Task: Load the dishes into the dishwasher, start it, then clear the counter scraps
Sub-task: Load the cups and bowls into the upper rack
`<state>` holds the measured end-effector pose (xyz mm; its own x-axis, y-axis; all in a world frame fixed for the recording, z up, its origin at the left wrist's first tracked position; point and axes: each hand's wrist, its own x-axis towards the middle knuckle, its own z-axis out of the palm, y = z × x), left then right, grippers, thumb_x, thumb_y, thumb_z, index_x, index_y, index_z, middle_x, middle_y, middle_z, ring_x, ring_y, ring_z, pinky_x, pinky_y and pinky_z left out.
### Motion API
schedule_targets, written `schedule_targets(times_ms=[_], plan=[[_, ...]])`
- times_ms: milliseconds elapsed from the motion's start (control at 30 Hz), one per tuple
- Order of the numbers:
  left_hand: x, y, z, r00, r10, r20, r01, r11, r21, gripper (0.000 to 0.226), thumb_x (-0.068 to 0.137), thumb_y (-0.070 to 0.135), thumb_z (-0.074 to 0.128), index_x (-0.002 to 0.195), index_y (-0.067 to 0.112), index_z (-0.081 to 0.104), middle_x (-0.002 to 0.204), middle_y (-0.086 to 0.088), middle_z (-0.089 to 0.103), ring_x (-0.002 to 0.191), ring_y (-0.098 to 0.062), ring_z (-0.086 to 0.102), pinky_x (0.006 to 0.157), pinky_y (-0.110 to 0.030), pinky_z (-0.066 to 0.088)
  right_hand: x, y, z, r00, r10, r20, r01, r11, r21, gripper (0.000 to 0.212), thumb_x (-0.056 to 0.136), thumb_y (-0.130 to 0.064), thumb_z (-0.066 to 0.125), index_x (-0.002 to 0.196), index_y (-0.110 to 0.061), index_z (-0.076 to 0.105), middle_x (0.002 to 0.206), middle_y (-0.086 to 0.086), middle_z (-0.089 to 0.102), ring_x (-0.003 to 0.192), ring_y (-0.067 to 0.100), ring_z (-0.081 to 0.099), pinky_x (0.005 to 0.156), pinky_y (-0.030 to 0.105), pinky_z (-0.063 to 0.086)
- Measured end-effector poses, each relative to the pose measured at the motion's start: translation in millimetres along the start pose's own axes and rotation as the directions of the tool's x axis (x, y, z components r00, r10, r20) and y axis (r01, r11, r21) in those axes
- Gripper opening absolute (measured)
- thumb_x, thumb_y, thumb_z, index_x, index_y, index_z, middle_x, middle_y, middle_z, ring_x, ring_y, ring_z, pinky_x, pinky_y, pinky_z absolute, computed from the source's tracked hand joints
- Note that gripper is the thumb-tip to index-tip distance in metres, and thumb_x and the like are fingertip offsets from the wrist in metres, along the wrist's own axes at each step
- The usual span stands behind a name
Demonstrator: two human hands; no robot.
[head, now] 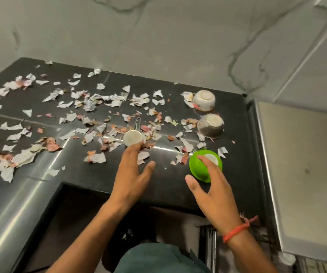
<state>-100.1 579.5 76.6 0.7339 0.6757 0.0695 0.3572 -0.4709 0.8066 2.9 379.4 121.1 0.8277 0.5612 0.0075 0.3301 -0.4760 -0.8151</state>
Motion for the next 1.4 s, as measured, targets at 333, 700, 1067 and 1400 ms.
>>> schedule_targets(times_ms=[333, 700, 1067, 1400], plan=[[95.2, -52.2, 9.2, 0.982, -0.182, -0.058, 0.191, 0.948, 0.256, 0.101, 0.078, 0.065, 0.074, 0.156, 0.018, 0.031, 0.150, -0.011, 0.046, 0.138, -0.032, 0.043, 0.114, -0.048, 0.037, 39.9, -30.5, 17.0, 0.986, -0.025, 0.166, 0.043, 0.993, -0.108, 0.057, 0.092, -0.040, 0.068, 0.141, -0.046, 0.042, 0.140, -0.022, 0.046, 0.110, -0.035, 0.030, 0.082, -0.011, 0.024], [104.4, -47.8, -11.7, 0.984, -0.091, -0.152, 0.116, 0.979, 0.166, 0.091, 0.072, 0.048, 0.087, 0.150, 0.039, 0.040, 0.128, 0.000, 0.064, 0.126, -0.028, 0.053, 0.108, -0.054, 0.031, 43.2, -23.8, 11.2, 0.992, 0.031, 0.125, -0.017, 0.994, -0.105, 0.055, 0.091, -0.042, 0.066, 0.141, -0.046, 0.043, 0.137, -0.026, 0.048, 0.124, -0.017, 0.039, 0.093, -0.002, 0.029], [47.4, 55.2, 6.9, 0.742, 0.326, 0.586, -0.210, 0.943, -0.259, 0.110, 0.075, 0.034, 0.090, 0.153, 0.061, 0.018, 0.139, 0.028, 0.045, 0.132, 0.006, 0.042, 0.109, -0.015, 0.036, 54.5, -9.4, -11.7, 0.875, 0.482, -0.049, -0.391, 0.761, 0.517, 0.043, 0.095, -0.048, 0.057, 0.136, -0.039, 0.045, 0.101, -0.003, 0.073, 0.075, 0.012, 0.070, 0.061, 0.026, 0.051], [21.0, 103.2, 54.2, 0.457, 0.535, 0.710, -0.389, 0.838, -0.382, 0.099, 0.078, 0.011, 0.088, 0.154, 0.044, 0.034, 0.148, 0.032, 0.043, 0.140, 0.009, 0.038, 0.109, -0.003, 0.025, -43.3, 29.0, -90.1, 0.776, 0.613, -0.149, -0.378, 0.640, 0.669, 0.026, 0.107, -0.015, 0.043, 0.118, -0.006, 0.065, 0.082, 0.011, 0.074, 0.068, 0.021, 0.073, 0.051, 0.021, 0.054]])
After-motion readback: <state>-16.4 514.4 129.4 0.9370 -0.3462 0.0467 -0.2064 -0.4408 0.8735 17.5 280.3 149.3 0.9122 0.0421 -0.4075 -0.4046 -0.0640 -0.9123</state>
